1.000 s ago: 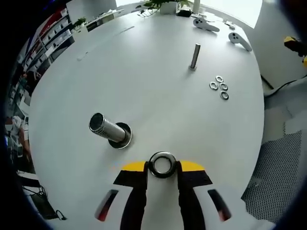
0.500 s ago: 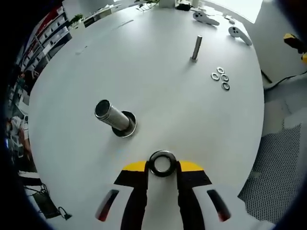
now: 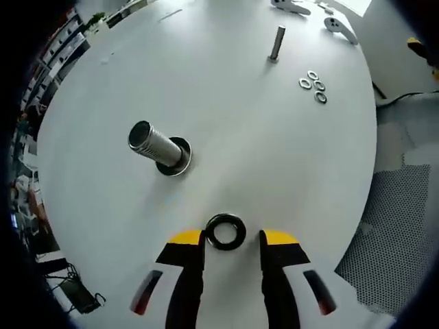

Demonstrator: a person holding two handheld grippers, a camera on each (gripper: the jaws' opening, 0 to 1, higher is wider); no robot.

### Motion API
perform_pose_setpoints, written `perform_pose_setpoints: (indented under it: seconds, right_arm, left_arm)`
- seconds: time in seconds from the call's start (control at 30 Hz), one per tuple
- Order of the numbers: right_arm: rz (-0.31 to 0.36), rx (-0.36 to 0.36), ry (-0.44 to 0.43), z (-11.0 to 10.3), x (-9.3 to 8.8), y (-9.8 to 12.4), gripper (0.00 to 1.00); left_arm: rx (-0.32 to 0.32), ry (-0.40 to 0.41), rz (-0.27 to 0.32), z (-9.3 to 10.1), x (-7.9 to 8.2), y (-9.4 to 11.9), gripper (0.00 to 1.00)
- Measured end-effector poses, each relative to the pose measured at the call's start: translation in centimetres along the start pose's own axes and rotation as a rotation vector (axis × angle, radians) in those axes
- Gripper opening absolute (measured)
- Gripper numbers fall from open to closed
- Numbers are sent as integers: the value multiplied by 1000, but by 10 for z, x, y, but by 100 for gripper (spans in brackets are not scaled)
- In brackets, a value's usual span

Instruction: Place the washer onto the threaded stud by aligning its center hole with the stud, sliding it down to the base, and recovering from edge contact or off-axis alignment until the washer reaches the visible bottom stop.

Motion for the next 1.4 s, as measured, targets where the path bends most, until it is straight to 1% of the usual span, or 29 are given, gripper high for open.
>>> perform_pose_setpoints:
  seconds: [0.07,0.27,0.33,0.47,0.6,0.7,0.8,1.13,1.37,1.4]
  right_arm:
    - [-1,1,2,0,0,0,33]
    - [7,-2,-3,1,1,1,33]
    - [13,-4,-2,1,2,1,33]
    - [6,4,1,-1,1,1,33]
    - [-4,15,11,-4,-1,0,33]
    - [0,12,8,-3,0,1,33]
    - [-15,21,14,-5,-3,-1,33]
    - [-25,24,23,-7,-4,-1,33]
    - [-19,19,19,-6,-3,0,33]
    - [-17,19,15,-6,-3,0,33]
  left_arm:
    - [0,39,5,-3,0,2,29]
    - [4,24,5,-2,-1,1,29]
    - [8,46,13,-3,-1,1,29]
    - [14,35,-22,-1,1,0,29]
    - [10,32,-34,-2,0,0,29]
    - [9,38,-34,-2,0,0,29]
    - [6,35,-28,-2,0,0,29]
    - [2,38,-32,-3,0,-1,29]
    - [4,42,-39,-3,1,0,29]
    - [10,43,-39,-3,1,0,27]
Point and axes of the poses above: the point that each gripper's makers call its tool centre point, and the gripper's own axes: y roughly backward along the fingers, z roughly to its right, x roughly out of its top, the point moved 1 cm from there along y, roughly backward along the fingers, and after that the axes turned 10 degrees about -x, right-handed, at the moved point
